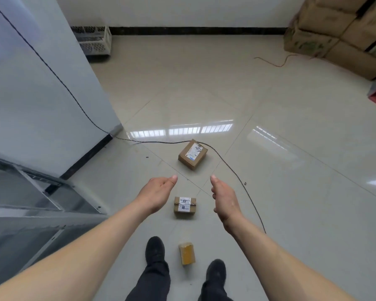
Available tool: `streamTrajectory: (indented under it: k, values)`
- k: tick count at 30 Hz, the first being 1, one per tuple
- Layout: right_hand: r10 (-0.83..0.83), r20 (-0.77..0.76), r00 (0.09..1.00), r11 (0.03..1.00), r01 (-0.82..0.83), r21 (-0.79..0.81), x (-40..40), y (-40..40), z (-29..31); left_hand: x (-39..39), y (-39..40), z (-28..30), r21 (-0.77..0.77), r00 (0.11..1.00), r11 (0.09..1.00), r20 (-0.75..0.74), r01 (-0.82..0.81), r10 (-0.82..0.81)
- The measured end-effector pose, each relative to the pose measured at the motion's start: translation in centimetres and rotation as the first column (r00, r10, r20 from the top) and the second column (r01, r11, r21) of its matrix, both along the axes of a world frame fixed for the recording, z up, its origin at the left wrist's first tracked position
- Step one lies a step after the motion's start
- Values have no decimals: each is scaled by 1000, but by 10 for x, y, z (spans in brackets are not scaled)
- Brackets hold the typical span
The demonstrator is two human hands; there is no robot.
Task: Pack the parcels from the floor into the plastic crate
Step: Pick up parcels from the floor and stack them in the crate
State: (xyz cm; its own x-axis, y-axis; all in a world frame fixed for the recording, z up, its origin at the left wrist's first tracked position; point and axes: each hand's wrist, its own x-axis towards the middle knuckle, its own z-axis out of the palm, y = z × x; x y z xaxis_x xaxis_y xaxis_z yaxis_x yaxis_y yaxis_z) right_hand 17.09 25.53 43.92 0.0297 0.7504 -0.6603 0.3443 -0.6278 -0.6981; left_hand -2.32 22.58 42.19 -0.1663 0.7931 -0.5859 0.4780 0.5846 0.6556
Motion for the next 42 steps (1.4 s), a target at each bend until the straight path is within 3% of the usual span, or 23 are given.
streamTrajectory:
  k: [8, 20, 28, 31, 35, 42]
  values:
    - [95, 37, 995, 985, -88, -149, 1, 51, -158, 14, 32, -139, -182, 998, 981, 0, -65, 66]
    - [222, 116, 968, 939, -180, -293, 33, 65, -484, 29, 59, -454, -399, 973, 895, 24, -201, 229]
    - [218, 148, 965, 936, -163, -313, 24, 59, -627, 43, 71, -613, -465, 965, 860, 44, -211, 260]
    - [155, 131, 979, 951, -113, -286, 18, 54, -643, 51, 69, -627, -505, 937, 830, 108, -235, 331]
    - [96, 177, 979, 967, -50, -251, 18, 49, -617, 50, 65, -602, -505, 899, 814, 151, -287, 411]
    - [-63, 179, 982, 982, 93, -167, 12, 57, -457, 31, 53, -428, -409, 872, 854, 222, -322, 435]
